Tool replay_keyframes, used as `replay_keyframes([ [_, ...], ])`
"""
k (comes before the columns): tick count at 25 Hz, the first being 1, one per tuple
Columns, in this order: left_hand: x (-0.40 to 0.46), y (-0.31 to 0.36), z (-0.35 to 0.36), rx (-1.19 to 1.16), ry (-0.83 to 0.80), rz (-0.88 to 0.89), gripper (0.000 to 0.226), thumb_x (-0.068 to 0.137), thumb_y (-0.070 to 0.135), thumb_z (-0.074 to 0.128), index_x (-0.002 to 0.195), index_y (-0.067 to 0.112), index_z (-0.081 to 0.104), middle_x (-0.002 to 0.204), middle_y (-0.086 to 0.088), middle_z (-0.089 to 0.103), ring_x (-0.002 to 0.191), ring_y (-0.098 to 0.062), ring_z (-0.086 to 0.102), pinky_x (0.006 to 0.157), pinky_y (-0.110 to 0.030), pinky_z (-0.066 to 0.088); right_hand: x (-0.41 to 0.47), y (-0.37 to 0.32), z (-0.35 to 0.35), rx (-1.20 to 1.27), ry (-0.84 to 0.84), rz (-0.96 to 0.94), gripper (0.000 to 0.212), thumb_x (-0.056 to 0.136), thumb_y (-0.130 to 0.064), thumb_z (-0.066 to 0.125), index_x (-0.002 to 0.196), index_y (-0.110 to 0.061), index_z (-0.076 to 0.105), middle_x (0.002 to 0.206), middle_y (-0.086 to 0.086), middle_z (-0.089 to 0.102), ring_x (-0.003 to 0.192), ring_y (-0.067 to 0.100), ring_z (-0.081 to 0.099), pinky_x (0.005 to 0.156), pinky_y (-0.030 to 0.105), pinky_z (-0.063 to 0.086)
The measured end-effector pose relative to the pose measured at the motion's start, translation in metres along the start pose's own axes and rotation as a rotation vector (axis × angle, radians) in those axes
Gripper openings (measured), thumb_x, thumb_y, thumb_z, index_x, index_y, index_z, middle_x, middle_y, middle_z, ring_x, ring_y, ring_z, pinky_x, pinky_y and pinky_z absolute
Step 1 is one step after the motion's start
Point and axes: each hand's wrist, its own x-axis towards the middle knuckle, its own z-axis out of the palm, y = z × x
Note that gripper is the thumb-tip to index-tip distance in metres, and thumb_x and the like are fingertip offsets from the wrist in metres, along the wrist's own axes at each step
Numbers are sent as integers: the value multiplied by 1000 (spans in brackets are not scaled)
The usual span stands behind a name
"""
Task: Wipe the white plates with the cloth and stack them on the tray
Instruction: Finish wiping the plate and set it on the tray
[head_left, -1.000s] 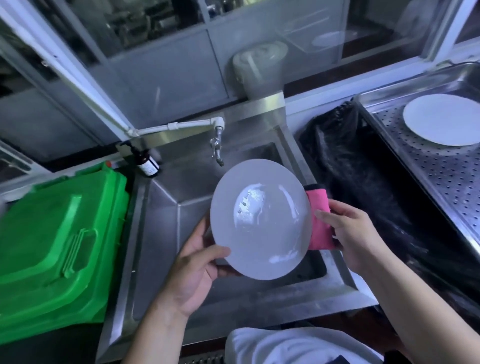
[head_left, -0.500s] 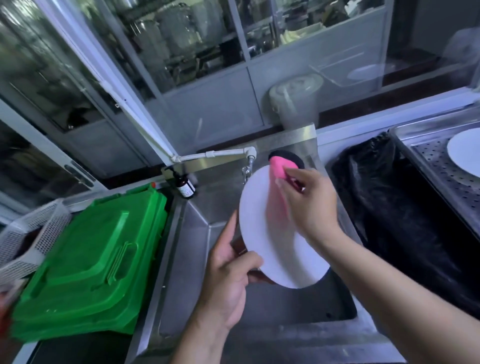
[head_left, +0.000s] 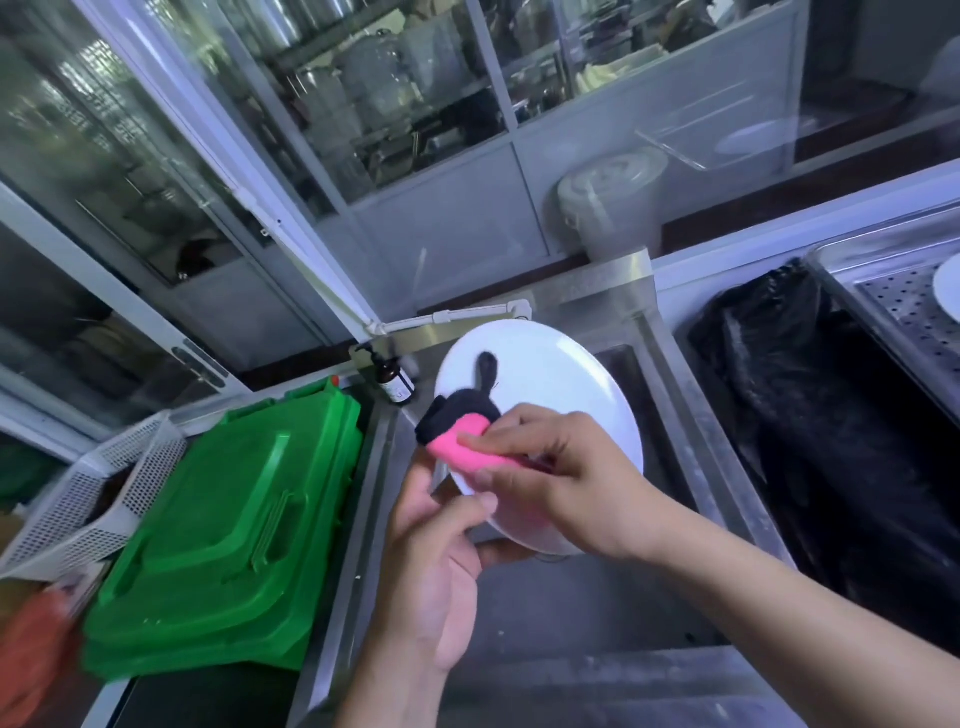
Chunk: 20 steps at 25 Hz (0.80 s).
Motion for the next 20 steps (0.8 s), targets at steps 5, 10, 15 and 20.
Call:
replay_keyframes([
  [5,-4,3,-4,-103,58,-3,59,84,37,62,140,21,55,121,-19,70,100,-36,71,65,-50,58,-19,1,0,17,-155,61,25,92,-4,70,115,-13,76,94,-2,58,88,12,62,82,34,60],
  [10,-10,-12,-5,-199,131,-82,40,84,25,58,122,25,69,117,-23,70,95,-39,68,65,-47,58,-32,3,-12,-127,-264,99,23,91,-10,71,110,-21,78,98,-6,64,96,11,67,88,27,55],
  [15,-9,-22,-22,-126,174,-32,51,75,5,61,117,31,73,116,-9,74,94,-29,71,69,-44,57,-40,7,-20,-230,-335,136,19,91,-17,73,108,-23,79,101,-7,67,95,8,68,84,17,48],
  [20,0,-32,-56,-204,93,-73,67,64,15,72,130,21,65,122,-13,69,93,-26,71,64,-45,59,-41,-7,-56,-378,-328,281,19,89,-11,73,96,-27,79,94,-6,68,78,5,66,69,18,48],
])
